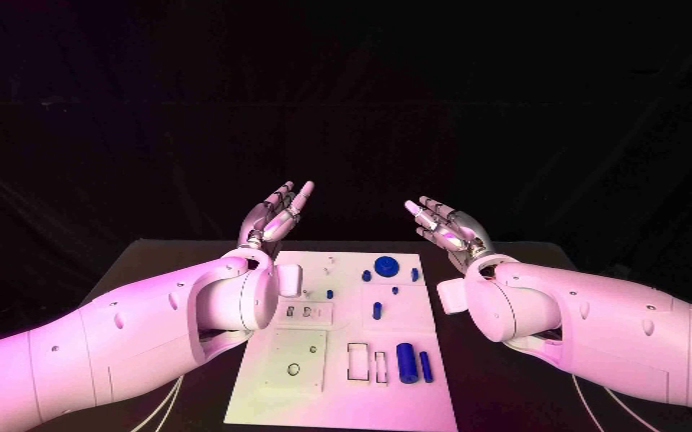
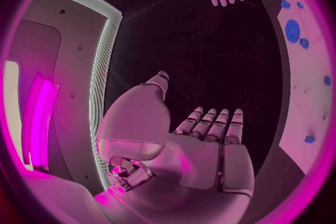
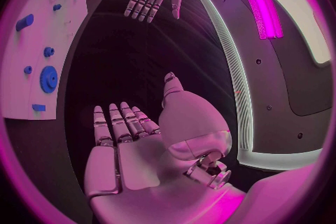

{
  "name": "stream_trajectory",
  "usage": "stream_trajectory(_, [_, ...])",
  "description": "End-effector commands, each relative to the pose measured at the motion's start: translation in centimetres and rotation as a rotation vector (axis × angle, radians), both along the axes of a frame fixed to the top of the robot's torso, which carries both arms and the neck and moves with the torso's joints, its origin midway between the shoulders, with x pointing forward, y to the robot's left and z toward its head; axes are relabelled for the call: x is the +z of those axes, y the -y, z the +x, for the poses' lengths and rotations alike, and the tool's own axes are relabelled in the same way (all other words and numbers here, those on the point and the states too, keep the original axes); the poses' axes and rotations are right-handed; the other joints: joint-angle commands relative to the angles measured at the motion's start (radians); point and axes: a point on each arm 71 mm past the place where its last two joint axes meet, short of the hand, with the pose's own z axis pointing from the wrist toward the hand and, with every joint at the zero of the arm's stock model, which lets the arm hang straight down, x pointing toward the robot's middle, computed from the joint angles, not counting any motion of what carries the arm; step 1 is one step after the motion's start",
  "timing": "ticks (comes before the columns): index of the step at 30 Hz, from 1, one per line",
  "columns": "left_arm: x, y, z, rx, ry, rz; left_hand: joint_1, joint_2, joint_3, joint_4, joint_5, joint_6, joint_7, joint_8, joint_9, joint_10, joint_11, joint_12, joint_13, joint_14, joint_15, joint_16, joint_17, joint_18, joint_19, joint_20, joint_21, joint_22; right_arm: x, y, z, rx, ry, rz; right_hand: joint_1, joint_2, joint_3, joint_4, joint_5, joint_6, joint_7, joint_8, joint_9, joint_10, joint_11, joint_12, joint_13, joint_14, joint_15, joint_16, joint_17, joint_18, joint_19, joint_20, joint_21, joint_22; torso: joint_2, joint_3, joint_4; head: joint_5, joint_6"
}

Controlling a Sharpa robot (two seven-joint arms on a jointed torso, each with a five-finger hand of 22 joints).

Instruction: Assemble the parts on the task board

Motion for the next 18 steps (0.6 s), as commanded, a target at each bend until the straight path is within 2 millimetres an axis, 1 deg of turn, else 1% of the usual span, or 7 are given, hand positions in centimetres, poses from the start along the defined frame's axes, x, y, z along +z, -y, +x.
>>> stream_trajectory(1, [0.2,0.5,0.0,-0.059,-0.002,-0.063,0.069,0.013,0.010,-0.012,0.005,0.062,0.128,0.016,0.009,0.067,0.044,0.017,0.009,0.074,0.022,0.021,0.011,0.025,0.028,0.014,0.020,0.009,-0.2,-0.9,0.0,0.164,-0.040,-0.012,0.192,-0.004,0.048,-0.112,-0.077,0.147,0.099,0.027,0.016,0.157,0.034,0.025,0.013,0.225,0.027,0.039,0.020,0.010,0.072,0.015,0.046,0.018,0.000,0.0000,-0.0001,0.000,0.000])
stream_trajectory(5, [0.2,0.5,0.0,-0.059,-0.002,-0.063,0.094,0.022,0.012,-0.036,0.005,0.145,0.150,0.033,0.018,0.171,0.076,0.035,0.018,0.188,0.024,0.050,0.023,0.028,0.098,0.016,0.057,0.026,-0.2,-0.9,0.0,0.180,-0.045,-0.018,0.270,-0.020,0.095,-0.185,-0.091,0.326,0.094,0.060,0.032,0.389,0.054,0.063,0.028,0.472,0.037,0.082,0.034,0.000,0.264,0.014,0.142,0.059,0.000,0.0000,-0.0001,0.000,0.000])
stream_trajectory(6, [0.3,-0.4,-0.1,-0.077,0.014,-0.062,0.103,0.024,0.013,-0.044,0.005,0.176,0.154,0.039,0.021,0.216,0.084,0.043,0.022,0.234,0.021,0.061,0.027,0.023,0.132,0.016,0.074,0.034,0.5,-0.2,0.8,0.189,0.073,-0.151,0.281,-0.022,0.106,-0.199,-0.093,0.373,0.095,0.067,0.035,0.451,0.053,0.071,0.030,0.544,0.036,0.091,0.037,0.002,0.328,0.014,0.172,0.070,0.005,0.0005,0.0009,-0.002,-0.018])
stream_trajectory(8, [0.4,-0.7,-0.1,-0.083,0.023,-0.054,0.117,0.028,0.016,-0.057,0.005,0.246,0.158,0.054,0.029,0.318,0.083,0.063,0.031,0.339,0.012,0.088,0.037,0.022,0.207,0.014,0.112,0.052,0.7,0.0,1.1,0.184,0.111,-0.196,0.301,-0.027,0.124,-0.224,-0.102,0.484,0.094,0.085,0.042,0.565,0.035,0.088,0.034,0.624,0.018,0.106,0.039,0.018,0.451,0.012,0.228,0.090,0.009,0.0006,0.0011,-0.002,-0.020])
stream_trajectory(11, [0.7,-1.1,-0.1,-0.092,0.040,-0.040,0.154,0.028,0.022,-0.092,0.005,0.455,0.149,0.107,0.053,0.634,0.053,0.146,0.061,0.628,-0.028,0.176,0.069,0.056,0.455,0.010,0.238,0.108,1.1,0.3,1.4,0.184,0.160,-0.258,0.315,-0.032,0.143,-0.249,-0.110,0.615,0.087,0.101,0.045,0.640,0.010,0.098,0.032,0.711,-0.008,0.121,0.039,0.038,0.540,0.006,0.263,0.098,0.016,-0.0003,0.0031,-0.004,-0.021])
stream_trajectory(14, [1.2,-1.5,0.0,-0.103,0.062,-0.019,0.210,0.020,0.033,-0.150,0.007,0.658,0.125,0.146,0.066,0.741,0.022,0.166,0.056,0.771,-0.067,0.211,0.078,0.124,0.607,0.002,0.334,0.144,1.6,0.5,1.6,0.202,0.219,-0.338,0.321,-0.036,0.166,-0.276,-0.109,0.675,0.075,0.096,0.039,0.713,-0.011,0.094,0.029,0.797,-0.034,0.125,0.040,0.039,0.613,-0.015,0.285,0.099,0.026,0.0001,0.0048,-0.005,-0.022])
stream_trajectory(18, [1.8,-1.7,0.0,-0.125,0.078,-0.002,0.249,0.016,0.052,-0.190,0.007,0.730,0.103,0.157,0.065,0.826,-0.007,0.179,0.056,0.878,-0.100,0.238,0.093,0.137,0.630,-0.001,0.351,0.148,2.2,0.4,1.7,0.229,0.272,-0.413,0.317,-0.037,0.185,-0.294,-0.098,0.718,0.066,0.092,0.038,0.772,-0.028,0.086,0.030,0.863,-0.056,0.128,0.044,0.040,0.665,-0.037,0.304,0.102,0.039,0.0008,0.0064,-0.006,-0.021])
